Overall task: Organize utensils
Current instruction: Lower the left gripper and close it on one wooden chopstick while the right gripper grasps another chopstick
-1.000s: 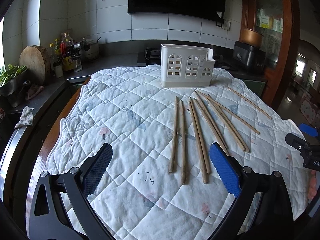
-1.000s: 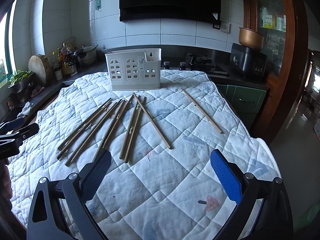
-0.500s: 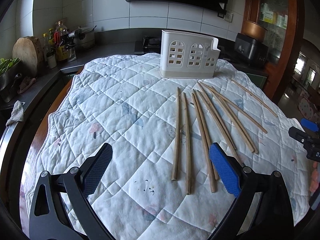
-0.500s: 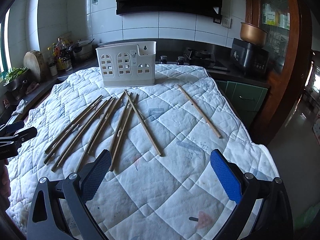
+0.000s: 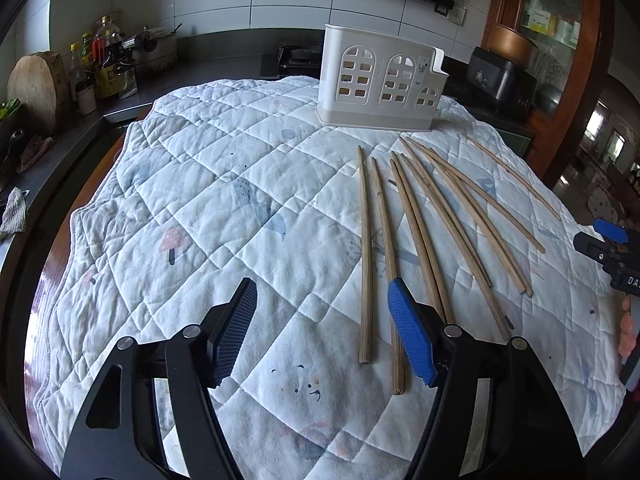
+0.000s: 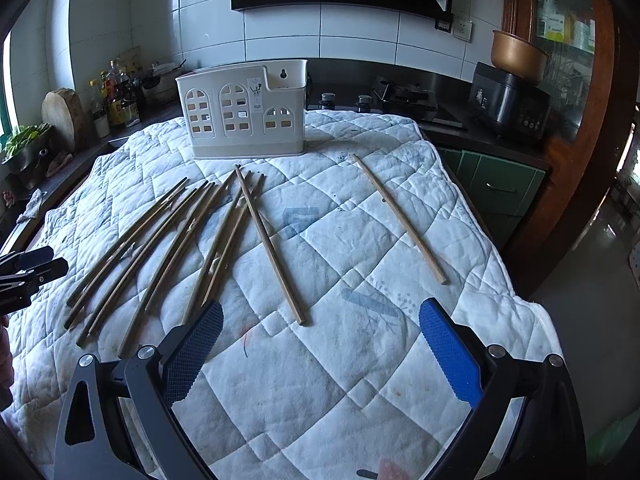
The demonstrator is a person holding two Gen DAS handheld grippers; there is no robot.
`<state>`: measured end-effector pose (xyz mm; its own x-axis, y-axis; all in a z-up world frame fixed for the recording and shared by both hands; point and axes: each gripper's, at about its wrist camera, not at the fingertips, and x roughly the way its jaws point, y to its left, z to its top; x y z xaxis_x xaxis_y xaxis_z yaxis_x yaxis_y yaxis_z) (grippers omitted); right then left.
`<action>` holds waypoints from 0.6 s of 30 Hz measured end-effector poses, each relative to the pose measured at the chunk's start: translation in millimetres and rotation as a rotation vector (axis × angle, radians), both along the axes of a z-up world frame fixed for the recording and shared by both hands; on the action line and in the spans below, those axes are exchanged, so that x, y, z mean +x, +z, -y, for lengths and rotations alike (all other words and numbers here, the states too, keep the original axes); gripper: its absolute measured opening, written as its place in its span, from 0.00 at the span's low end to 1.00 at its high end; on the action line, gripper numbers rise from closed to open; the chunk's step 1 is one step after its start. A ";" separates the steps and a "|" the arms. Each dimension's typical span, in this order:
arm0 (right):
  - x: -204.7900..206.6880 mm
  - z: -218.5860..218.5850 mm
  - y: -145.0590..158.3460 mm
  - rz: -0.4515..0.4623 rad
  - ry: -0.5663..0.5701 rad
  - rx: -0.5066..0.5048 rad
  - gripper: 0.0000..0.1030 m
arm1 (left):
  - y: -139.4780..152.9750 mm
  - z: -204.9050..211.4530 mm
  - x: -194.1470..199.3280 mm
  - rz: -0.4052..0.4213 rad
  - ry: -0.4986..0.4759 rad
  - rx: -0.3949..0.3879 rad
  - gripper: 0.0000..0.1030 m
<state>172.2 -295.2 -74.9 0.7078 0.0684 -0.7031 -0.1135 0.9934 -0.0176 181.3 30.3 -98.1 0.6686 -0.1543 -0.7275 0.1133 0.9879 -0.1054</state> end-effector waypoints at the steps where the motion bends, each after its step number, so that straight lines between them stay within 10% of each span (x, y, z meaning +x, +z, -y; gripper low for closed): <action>1: 1.8 0.2 -0.2 -0.001 0.002 -0.001 0.92 | -1.5 0.5 1.5 -0.006 -0.004 -0.003 0.60; 11: 23.5 11.8 -3.5 -0.027 0.000 0.004 0.74 | -17.7 14.6 11.1 -0.065 -0.060 -0.002 0.25; 18: 40.0 41.1 -9.9 -0.048 -0.047 0.048 0.56 | -23.4 24.1 14.5 -0.082 -0.090 -0.012 0.19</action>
<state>212.3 -336.4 -84.8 0.6765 0.0702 -0.7331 -0.0661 0.9972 0.0346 195.8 6.1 -121.5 0.5898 -0.2198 -0.7770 0.1916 0.9728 -0.1298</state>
